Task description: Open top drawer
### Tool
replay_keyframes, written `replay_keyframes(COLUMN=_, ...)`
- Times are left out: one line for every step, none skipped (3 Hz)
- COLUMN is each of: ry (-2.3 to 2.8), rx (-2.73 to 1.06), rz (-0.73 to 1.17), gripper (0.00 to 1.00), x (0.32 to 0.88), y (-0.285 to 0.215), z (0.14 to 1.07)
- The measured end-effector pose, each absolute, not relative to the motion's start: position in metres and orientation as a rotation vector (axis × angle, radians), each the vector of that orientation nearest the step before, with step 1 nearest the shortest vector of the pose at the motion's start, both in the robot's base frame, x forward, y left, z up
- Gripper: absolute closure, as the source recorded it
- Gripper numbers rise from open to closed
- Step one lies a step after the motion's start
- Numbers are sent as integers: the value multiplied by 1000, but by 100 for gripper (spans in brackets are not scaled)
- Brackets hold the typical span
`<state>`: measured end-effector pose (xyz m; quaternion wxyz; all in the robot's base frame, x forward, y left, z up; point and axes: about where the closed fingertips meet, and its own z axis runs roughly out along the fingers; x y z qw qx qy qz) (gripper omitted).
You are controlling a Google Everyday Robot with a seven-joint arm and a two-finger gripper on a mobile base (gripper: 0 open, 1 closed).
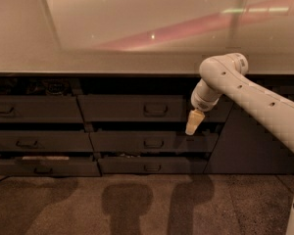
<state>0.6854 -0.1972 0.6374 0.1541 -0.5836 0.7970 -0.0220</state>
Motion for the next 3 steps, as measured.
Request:
replay_keyframes(ry=2284, rx=-1673, rz=-63, gripper=19, x=685, y=-197, z=637)
replay_keyframes(ry=2284, rx=-1673, rz=-63, gripper=42, x=685, y=-197, z=637)
replay_keyframes(ry=2284, rx=-1673, rz=-63, gripper=66, x=685, y=-197, z=637)
